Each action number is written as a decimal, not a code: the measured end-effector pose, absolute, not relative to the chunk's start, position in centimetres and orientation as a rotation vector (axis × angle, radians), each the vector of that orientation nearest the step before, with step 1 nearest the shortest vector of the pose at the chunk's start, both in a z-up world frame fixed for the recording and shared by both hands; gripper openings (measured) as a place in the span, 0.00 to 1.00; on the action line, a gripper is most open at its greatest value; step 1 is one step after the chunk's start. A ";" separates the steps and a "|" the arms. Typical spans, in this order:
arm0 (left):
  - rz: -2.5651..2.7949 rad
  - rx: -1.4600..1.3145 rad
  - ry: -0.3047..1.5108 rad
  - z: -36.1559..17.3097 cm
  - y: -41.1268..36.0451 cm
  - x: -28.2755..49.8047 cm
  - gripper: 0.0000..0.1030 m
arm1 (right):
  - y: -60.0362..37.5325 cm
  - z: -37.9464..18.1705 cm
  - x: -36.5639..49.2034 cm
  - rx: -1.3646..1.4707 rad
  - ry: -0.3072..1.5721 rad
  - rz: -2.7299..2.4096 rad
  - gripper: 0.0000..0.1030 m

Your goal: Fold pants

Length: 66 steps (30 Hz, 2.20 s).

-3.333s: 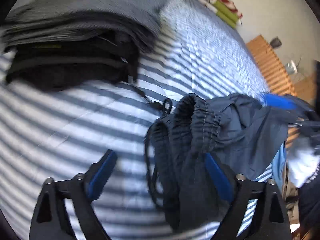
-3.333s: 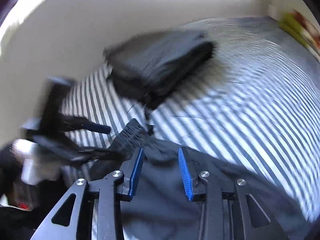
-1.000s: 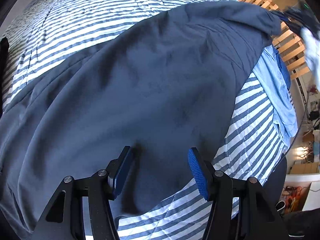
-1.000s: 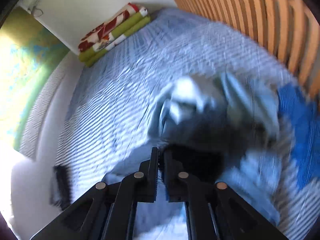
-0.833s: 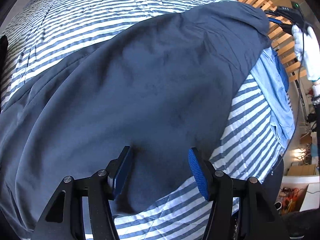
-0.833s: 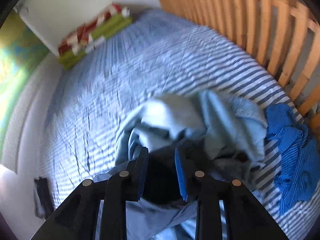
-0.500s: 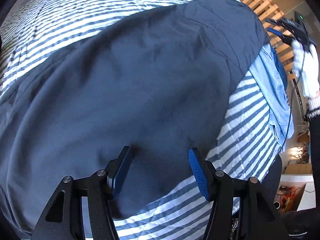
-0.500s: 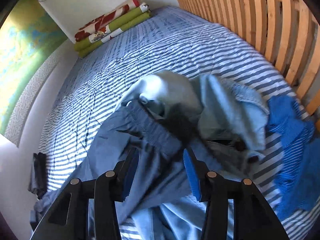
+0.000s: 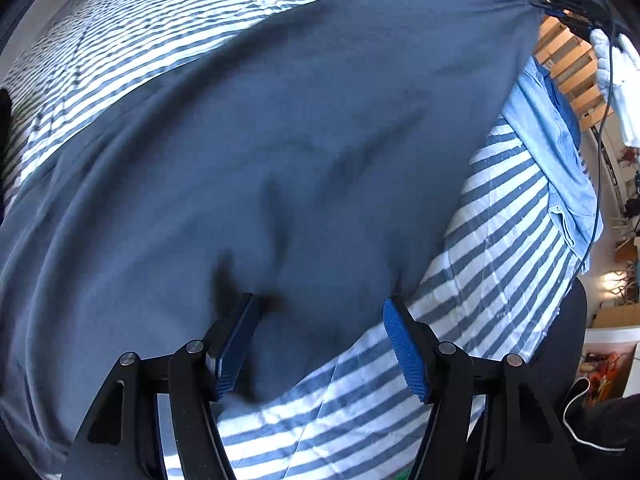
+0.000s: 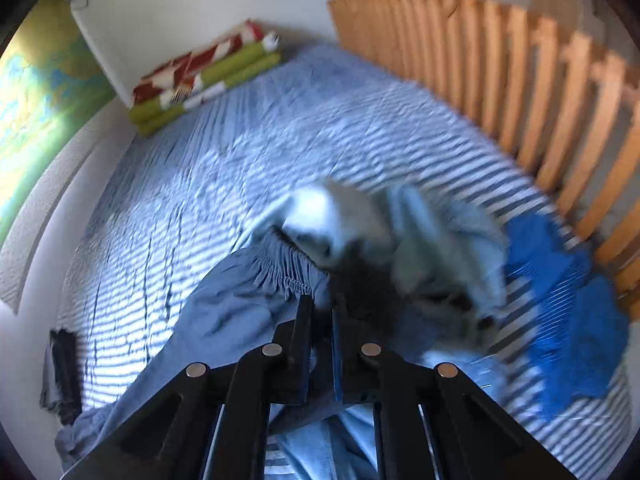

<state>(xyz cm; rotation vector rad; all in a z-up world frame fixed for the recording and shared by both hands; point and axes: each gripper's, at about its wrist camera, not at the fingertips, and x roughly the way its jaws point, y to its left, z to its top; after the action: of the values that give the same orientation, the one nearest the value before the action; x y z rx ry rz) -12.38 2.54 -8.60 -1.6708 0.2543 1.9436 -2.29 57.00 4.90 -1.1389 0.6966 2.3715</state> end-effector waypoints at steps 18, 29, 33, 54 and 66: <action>2.368 -1.551 0.253 -2.8 -11.8 -18.5 0.68 | 47.7 1.7 3.5 -1.373 0.561 2.383 0.29; 2.244 -1.601 0.627 -7.4 -9.0 -23.4 0.27 | 28.9 -7.1 2.1 -1.930 0.511 2.500 0.30; 2.228 -1.595 0.628 -7.8 -9.0 -23.1 0.02 | 26.4 -8.1 0.6 -1.975 0.513 2.506 0.30; 2.408 -1.708 0.373 -6.7 -14.4 -30.5 0.21 | 26.4 -8.9 2.3 -1.978 0.540 2.494 0.22; 2.572 -1.737 0.443 -4.1 -29.5 -21.6 0.59 | 25.0 -8.9 4.4 -2.021 0.341 2.515 0.26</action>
<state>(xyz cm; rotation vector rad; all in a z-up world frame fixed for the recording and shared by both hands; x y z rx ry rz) -21.58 -29.47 -4.06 -1.7367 0.4433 2.5716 4.41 24.99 -8.94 -2.0206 0.3405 2.5146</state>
